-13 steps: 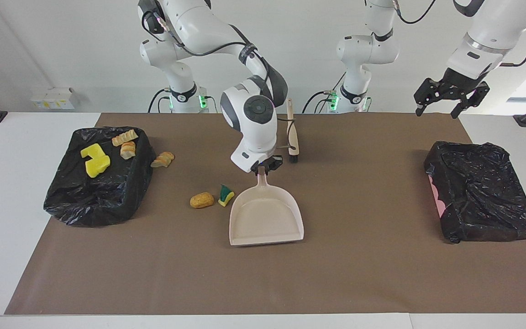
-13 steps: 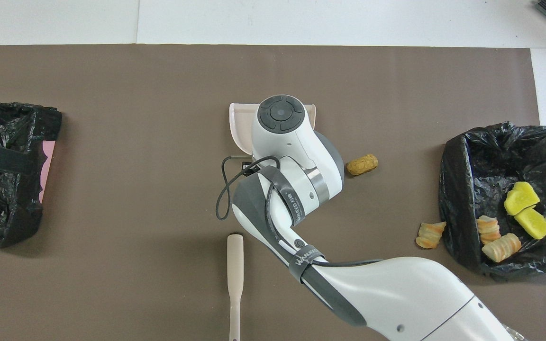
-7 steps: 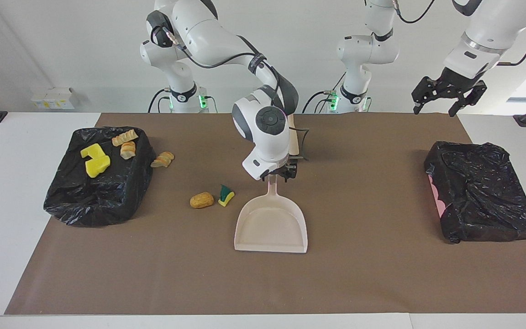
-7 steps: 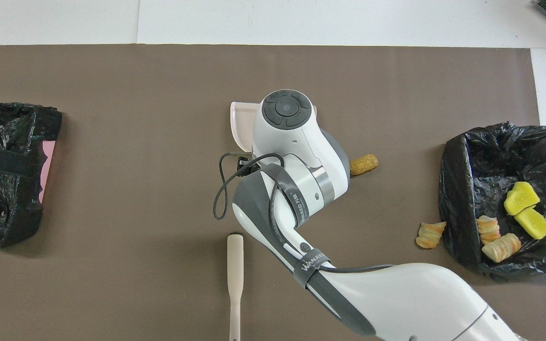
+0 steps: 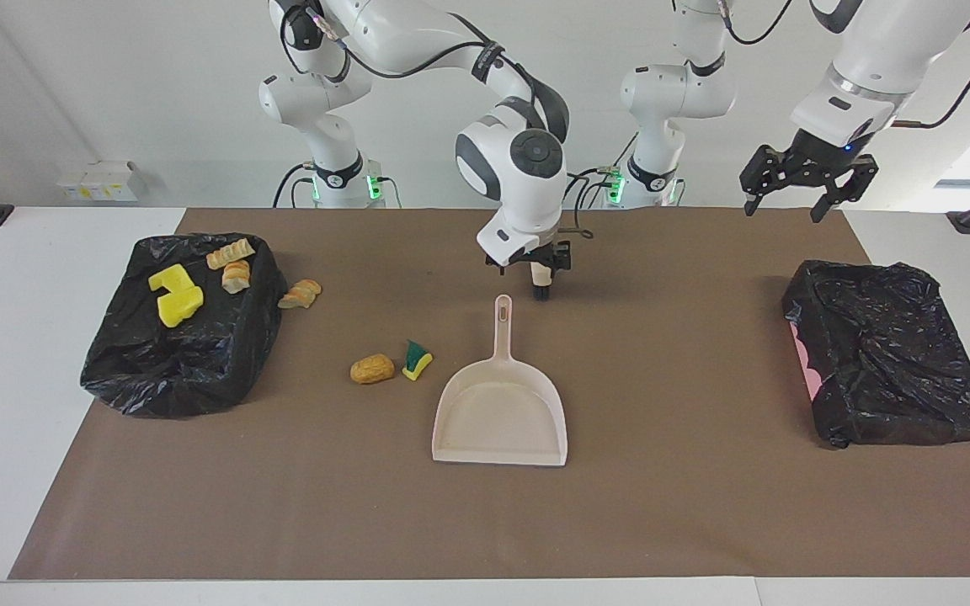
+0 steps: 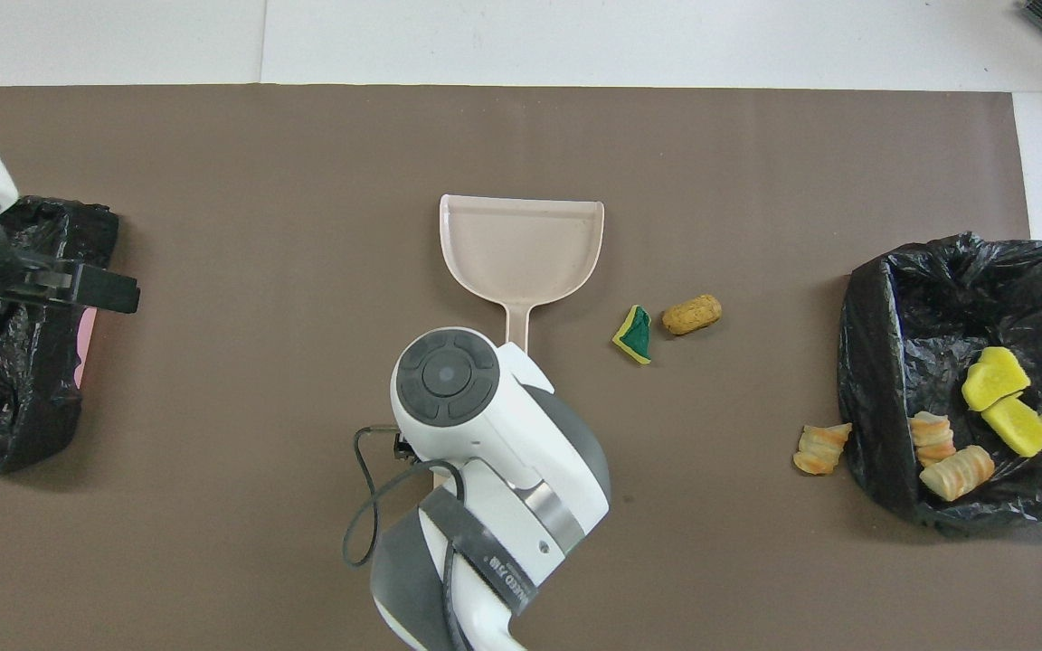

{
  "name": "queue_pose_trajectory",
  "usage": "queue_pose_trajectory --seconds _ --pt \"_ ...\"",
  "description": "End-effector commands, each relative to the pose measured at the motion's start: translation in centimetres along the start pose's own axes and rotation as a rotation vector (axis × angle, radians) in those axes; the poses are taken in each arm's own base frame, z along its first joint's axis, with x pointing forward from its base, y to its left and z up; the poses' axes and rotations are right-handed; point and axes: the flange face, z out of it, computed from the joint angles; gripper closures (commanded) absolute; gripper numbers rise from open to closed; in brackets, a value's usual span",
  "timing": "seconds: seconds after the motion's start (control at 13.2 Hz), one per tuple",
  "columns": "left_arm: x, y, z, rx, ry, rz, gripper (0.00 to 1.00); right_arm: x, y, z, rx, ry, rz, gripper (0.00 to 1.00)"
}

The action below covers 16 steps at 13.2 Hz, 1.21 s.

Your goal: Sweep and dump trash in bin

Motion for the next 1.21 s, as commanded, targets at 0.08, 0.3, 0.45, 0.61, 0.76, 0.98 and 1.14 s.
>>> queue_pose_trajectory --seconds 0.08,0.3,0.45,0.61,0.76,0.98,1.14 --pt "2.1 5.2 5.1 -0.002 0.035 0.038 0.00 -6.9 1.2 2.8 0.042 0.016 0.011 0.00" --pt "4.1 11.6 10.1 -0.014 0.026 0.027 0.00 -11.0 1.8 4.6 0.036 -0.032 -0.013 0.00" --pt "4.7 15.7 12.9 -0.015 0.025 0.010 0.00 -13.0 1.8 6.2 0.034 -0.045 -0.019 0.00" --pt "4.9 20.9 16.6 0.013 0.034 -0.019 0.00 -13.7 1.5 7.6 0.029 -0.052 -0.024 0.05" --pt "4.8 24.0 18.6 -0.003 0.047 -0.035 0.00 -13.7 1.0 9.1 0.040 -0.042 -0.010 0.10" --pt "3.8 29.3 22.5 -0.005 0.048 -0.066 0.00 -14.1 0.6 9.1 0.049 -0.035 -0.012 0.26" --pt "3.6 30.3 23.5 -0.011 0.058 -0.071 0.00 -14.9 0.3 9.1 0.046 -0.036 -0.022 0.37"
